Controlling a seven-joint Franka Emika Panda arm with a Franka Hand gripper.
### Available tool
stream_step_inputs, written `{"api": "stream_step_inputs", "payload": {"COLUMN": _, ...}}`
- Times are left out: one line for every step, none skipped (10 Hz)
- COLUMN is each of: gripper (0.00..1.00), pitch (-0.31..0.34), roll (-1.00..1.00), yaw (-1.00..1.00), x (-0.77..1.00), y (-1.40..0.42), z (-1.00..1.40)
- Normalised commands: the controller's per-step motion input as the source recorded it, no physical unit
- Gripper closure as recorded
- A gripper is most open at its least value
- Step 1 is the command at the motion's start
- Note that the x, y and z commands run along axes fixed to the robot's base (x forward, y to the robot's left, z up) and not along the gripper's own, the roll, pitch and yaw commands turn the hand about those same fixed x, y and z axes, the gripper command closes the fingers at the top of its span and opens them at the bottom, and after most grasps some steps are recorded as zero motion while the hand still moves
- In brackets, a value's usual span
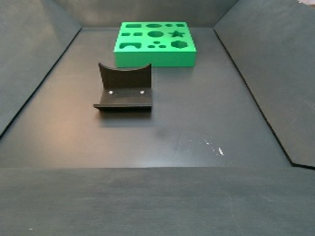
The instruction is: Insert the square-circle object.
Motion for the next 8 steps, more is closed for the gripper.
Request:
{"api": "stream_step_inputs", "payload": {"gripper": 1.0, "pitch": 0.027, "roll": 0.5, "yaw": 0.0, "x": 0.23, "y": -0.69, "z": -0.36}}
{"api": "stream_step_inputs", "payload": {"gripper": 1.0, "pitch": 0.0, "roll": 0.49, "yaw": 0.0, "x": 0.21, "y": -0.7, "z": -0.36}}
{"api": "stream_step_inputs", "payload": {"gripper": 1.0, "pitch": 0.004, "roll": 0.5, "yaw": 0.0, "x": 0.17, "y": -0.67, "z": -0.32}}
{"api": "stream_step_inputs", "payload": {"gripper": 1.0, "pitch": 0.033, "roll": 0.5, "yaw": 0.0, "x": 0.14, "y": -0.66, "z": -0.28}}
{"api": "stream_step_inputs", "payload": {"gripper": 1.0, "pitch": 0.019, "roll": 0.39, "yaw": 0.0, "x": 0.03, "y": -0.83, "z": -0.52}}
{"api": "stream_step_inputs", "payload": {"gripper": 1.0, "pitch": 0.0, "roll": 0.0, "yaw": 0.0, "x": 0.0, "y": -0.59, "z": -0.48}}
{"api": "stream_step_inputs", "payload": {"gripper": 1.0, "pitch": 0.027, "roll": -0.09, "yaw": 0.0, "x": -0.09, "y": -0.37, "z": -0.46}}
{"api": "stream_step_inputs", "payload": {"gripper": 1.0, "pitch": 0.039, "roll": -0.21, "yaw": 0.02, "x": -0.1, "y": -0.35, "z": -0.48}}
